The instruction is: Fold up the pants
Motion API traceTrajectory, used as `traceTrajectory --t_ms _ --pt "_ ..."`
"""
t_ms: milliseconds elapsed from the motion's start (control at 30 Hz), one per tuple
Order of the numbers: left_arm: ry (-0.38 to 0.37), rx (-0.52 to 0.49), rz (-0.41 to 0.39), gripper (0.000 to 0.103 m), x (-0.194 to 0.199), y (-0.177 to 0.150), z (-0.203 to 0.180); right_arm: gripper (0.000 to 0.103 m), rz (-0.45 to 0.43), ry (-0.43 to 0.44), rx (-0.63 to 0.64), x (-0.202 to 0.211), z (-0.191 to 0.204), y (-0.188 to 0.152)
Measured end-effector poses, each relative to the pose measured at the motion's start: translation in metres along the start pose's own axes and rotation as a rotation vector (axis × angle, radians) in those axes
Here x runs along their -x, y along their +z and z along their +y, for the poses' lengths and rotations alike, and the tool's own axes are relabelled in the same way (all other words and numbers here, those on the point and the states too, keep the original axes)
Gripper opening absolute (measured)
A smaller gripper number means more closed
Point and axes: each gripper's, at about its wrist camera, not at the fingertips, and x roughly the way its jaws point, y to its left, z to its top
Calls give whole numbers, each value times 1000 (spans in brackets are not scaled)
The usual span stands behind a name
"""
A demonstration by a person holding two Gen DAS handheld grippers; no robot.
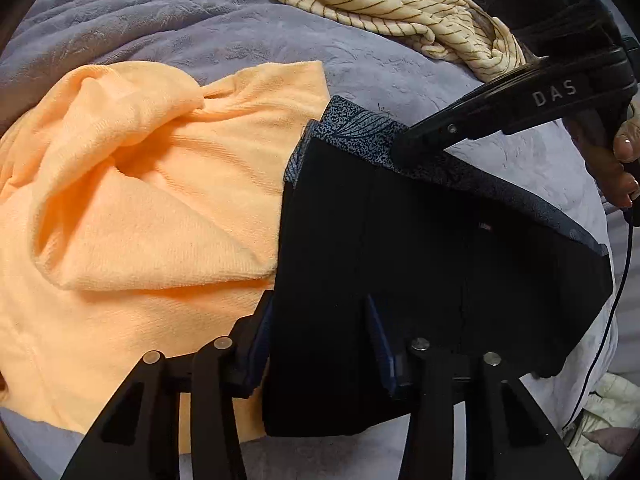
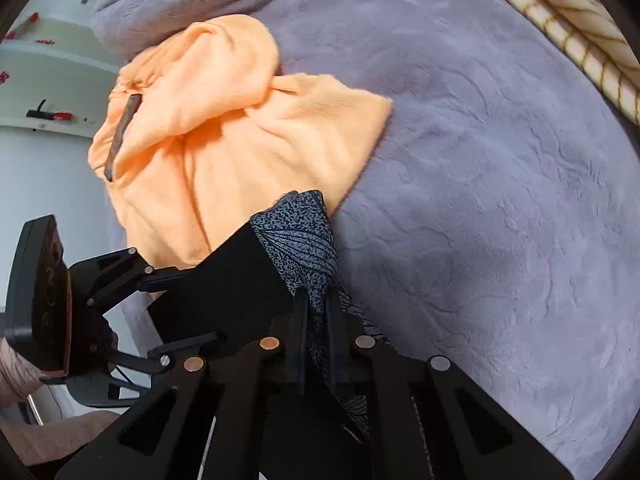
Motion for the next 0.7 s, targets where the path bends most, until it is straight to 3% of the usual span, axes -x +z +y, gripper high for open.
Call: traceTrajectory --t_ms 100,200,333,433,500,600,667,700 --pt "28 1 -7 41 4 -6 4 4 -36 48 60 22 24 -2" --pt "78 16 12 42 -8 -13 8 4 -15 24 98 14 32 2" --pt "193 47 -17 74 -10 -8 3 6 -1 -90 -44 -21 -10 10" --pt "206 71 -20 74 -5 -6 1 14 -59 -102 -116 -13 -16 5" --pt "230 81 -10 74 -1 -6 -1 28 -90 -138 -114 6 -11 -1" --pt "223 101 -33 74 12 -5 -8 28 -174 -121 -147 45 -5 -17" --pt "211 100 -44 86 14 -1 -19 28 -230 -38 -182 64 1 -33" --pt "207 93 -46 102 13 -1 -23 28 -230 -11 -191 63 5 -39"
